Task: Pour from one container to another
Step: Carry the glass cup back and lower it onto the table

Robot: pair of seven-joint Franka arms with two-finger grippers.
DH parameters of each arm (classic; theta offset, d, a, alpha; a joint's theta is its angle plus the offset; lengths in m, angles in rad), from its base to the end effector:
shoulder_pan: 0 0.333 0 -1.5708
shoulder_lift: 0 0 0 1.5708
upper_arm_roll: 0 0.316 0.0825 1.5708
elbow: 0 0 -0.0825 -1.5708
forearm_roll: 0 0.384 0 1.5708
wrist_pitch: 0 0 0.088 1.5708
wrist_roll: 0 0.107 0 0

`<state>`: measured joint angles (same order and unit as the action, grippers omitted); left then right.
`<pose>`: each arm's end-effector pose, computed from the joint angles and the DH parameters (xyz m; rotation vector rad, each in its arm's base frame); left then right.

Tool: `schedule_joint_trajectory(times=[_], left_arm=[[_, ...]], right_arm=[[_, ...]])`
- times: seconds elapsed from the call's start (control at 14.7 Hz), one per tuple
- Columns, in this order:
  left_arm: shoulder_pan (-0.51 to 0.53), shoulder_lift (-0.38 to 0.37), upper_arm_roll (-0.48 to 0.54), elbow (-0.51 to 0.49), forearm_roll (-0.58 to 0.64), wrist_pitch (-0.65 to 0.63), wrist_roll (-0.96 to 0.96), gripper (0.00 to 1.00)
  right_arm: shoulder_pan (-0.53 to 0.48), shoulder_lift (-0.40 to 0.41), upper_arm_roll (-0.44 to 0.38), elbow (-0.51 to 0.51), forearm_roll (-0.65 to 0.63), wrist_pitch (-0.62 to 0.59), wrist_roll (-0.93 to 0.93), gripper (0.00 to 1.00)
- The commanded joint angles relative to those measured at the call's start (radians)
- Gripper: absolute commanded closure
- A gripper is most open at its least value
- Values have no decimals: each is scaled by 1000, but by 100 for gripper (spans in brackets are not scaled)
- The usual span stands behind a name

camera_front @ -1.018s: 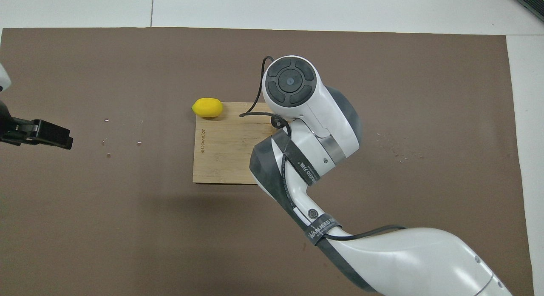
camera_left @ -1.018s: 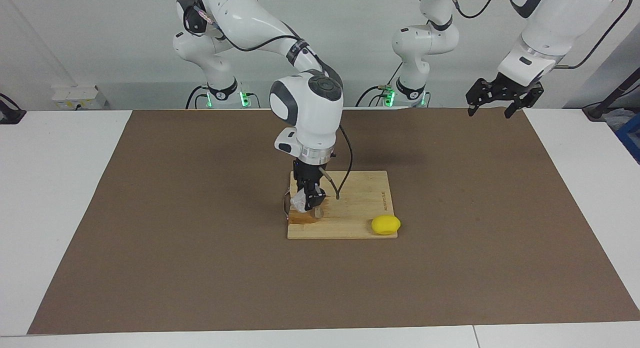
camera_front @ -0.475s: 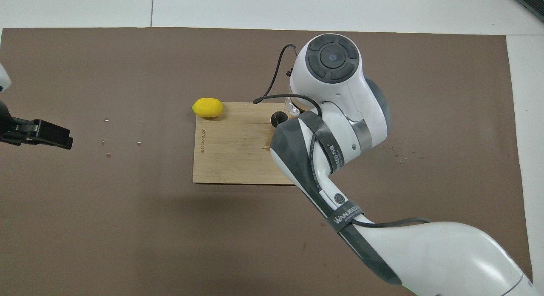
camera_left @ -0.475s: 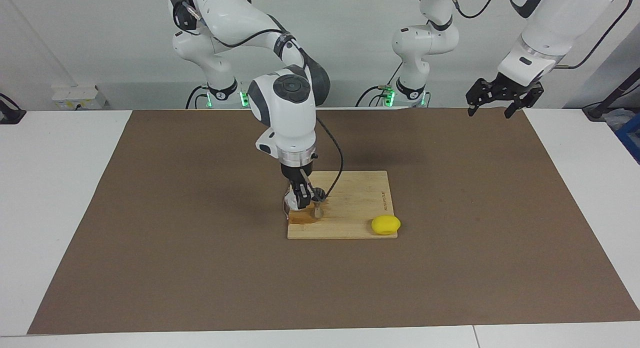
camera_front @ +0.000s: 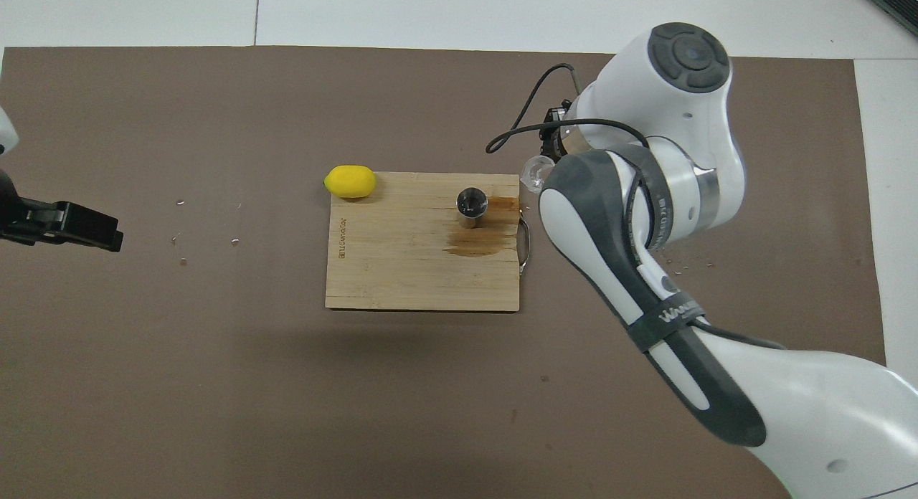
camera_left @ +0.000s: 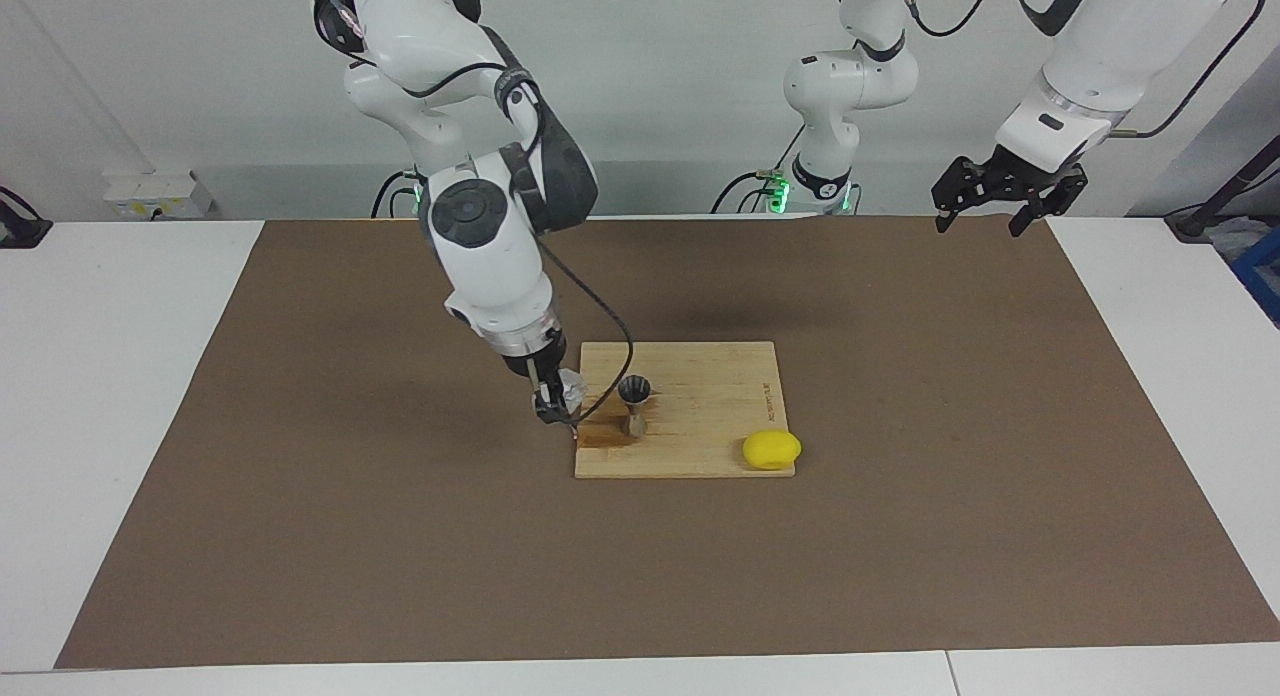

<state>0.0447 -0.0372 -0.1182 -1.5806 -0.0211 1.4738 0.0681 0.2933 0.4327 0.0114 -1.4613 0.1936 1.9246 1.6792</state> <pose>0.5310 -0.0428 0.6319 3.1153 -0.2226 -0.1092 0.6540 0.2185 0.4386 -2.2600 1.9824 0.2113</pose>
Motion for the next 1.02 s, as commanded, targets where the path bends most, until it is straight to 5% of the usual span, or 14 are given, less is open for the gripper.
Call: schedule_joint_trajectory(times=[0.0,0.34,0.95], left_arm=[[4,-12,2,-16,-10,2,7,0],[4,-12,2,-16,-10,2,7,0],[4,-12,2,-16,-10,2,7,0]], right_arm=[[-86,-74,12,-114,108,5,-73,100],[-200,-173,10,-425,346,238,-315,100],[-411,-175,10,-545,512,214,-602,100]])
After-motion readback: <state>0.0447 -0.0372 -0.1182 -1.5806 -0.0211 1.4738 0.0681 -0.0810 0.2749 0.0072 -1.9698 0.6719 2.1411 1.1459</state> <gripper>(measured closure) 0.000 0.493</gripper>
